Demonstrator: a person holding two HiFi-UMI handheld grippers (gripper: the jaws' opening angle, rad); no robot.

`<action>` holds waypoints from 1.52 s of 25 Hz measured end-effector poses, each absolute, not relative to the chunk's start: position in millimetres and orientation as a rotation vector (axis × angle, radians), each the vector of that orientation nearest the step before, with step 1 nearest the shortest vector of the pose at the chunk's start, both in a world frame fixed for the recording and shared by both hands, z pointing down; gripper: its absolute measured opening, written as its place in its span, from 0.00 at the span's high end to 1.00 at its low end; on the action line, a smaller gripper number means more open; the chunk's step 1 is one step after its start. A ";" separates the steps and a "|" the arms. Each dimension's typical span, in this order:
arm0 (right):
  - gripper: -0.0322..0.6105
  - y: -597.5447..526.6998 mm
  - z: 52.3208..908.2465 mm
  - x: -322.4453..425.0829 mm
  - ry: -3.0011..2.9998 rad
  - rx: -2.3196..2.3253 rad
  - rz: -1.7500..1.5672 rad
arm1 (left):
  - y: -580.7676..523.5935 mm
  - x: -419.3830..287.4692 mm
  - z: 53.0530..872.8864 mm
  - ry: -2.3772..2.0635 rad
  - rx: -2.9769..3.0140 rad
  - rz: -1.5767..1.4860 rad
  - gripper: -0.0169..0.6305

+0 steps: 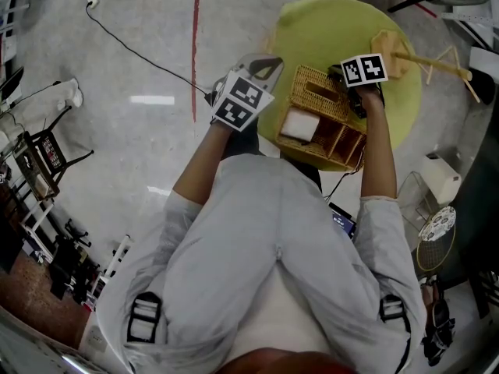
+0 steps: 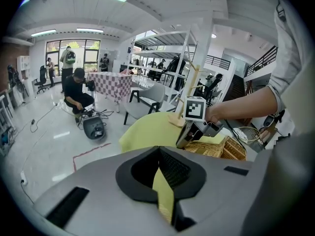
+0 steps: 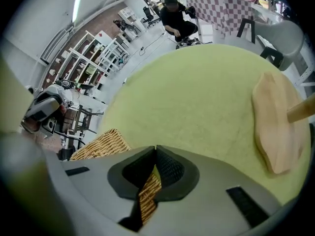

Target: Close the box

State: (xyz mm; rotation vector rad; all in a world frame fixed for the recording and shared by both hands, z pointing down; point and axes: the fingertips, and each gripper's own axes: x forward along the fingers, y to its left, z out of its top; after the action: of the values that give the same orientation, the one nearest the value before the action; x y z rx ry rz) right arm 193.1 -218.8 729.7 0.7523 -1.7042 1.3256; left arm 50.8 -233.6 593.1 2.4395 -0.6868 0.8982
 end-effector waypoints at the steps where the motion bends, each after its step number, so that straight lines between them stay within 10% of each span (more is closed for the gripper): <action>1: 0.90 -219.6 728.5 193.3 -1.711 0.756 1.317 | -233.6 50.9 592.9 -0.687 2.442 0.898 0.93; 38: 0.76 -220.2 724.2 192.2 -1.700 0.877 1.342 | -222.9 39.6 586.3 -0.691 2.453 0.892 0.93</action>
State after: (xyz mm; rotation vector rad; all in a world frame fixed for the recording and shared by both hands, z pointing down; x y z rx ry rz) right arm 192.2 -220.2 724.2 0.8775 -1.6997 1.3418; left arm 39.6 -222.9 586.3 2.4534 -0.6909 0.8925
